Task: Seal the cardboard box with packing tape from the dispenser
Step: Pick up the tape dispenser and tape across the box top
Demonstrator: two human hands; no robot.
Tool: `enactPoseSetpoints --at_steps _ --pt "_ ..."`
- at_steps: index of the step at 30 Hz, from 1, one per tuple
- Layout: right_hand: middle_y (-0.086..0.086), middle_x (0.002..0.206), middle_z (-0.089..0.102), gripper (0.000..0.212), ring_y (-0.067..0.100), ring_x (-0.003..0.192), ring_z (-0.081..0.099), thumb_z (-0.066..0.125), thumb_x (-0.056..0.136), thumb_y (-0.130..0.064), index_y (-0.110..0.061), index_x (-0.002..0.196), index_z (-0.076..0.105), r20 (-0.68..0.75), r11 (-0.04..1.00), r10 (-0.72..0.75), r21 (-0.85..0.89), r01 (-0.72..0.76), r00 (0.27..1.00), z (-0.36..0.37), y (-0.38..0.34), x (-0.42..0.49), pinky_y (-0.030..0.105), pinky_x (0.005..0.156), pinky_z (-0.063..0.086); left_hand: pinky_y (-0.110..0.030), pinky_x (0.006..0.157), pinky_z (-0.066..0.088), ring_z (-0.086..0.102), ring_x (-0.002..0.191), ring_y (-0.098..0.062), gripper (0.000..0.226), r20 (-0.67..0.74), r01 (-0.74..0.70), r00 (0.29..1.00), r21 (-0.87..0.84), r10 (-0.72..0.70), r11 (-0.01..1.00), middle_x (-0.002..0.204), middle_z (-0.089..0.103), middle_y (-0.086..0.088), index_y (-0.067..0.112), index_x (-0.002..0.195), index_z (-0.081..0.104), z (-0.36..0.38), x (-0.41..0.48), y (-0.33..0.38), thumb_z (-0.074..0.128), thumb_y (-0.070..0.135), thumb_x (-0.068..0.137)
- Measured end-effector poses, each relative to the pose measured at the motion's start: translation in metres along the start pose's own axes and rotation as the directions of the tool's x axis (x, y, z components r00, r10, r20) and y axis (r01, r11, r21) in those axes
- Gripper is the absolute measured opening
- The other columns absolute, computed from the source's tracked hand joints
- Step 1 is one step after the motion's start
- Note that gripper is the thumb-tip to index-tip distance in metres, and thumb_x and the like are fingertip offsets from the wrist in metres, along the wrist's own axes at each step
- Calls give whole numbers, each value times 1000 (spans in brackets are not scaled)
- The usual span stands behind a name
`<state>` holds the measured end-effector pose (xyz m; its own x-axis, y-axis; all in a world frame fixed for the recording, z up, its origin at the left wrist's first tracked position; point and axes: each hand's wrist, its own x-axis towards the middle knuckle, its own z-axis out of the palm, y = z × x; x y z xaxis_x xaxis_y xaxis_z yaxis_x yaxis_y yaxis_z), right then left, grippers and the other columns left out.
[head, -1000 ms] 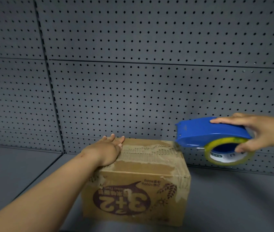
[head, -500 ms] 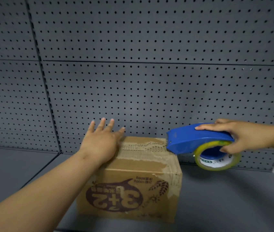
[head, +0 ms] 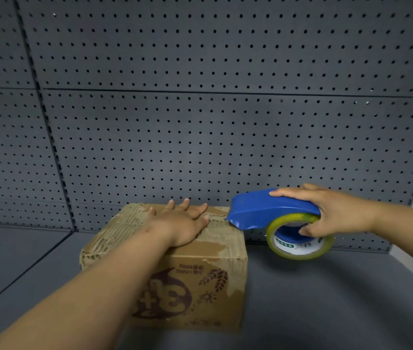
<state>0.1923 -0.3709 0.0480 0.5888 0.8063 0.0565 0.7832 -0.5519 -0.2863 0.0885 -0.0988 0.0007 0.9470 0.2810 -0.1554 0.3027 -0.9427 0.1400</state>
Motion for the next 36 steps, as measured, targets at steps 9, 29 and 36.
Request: enactPoseSetpoints --at_steps 9,29,36 --pt "-2 113 44 82 11 101 49 66 56 -50 -76 116 17 38 998 -48 52 46 998 -1 19 -11 29 90 44 -56 114 -1 -6 147 -23 54 2 3 1000 8 -3 1000 160 -5 9 54 143 3 1 4 -2 13 63 90" --pt "-7 91 44 62 1 79 49 72 69 -38 -69 112 41 175 990 -58 -118 80 983 -39 -12 -14 14 66 42 -58 114 0 -7 147 -24 54 23 17 1000 22 -18 1000 160 -6 7 53 143 3 2 11 -2 13 62 90" --pt "-12 87 43 51 2 73 49 70 70 -37 -62 109 49 167 977 -15 -207 49 986 -41 -43 3 16 61 35 -56 116 1 -6 147 -23 53 8 6 1000 19 -6 1000 160 -5 7 54 143 4 3 9 -2 13 62 90"
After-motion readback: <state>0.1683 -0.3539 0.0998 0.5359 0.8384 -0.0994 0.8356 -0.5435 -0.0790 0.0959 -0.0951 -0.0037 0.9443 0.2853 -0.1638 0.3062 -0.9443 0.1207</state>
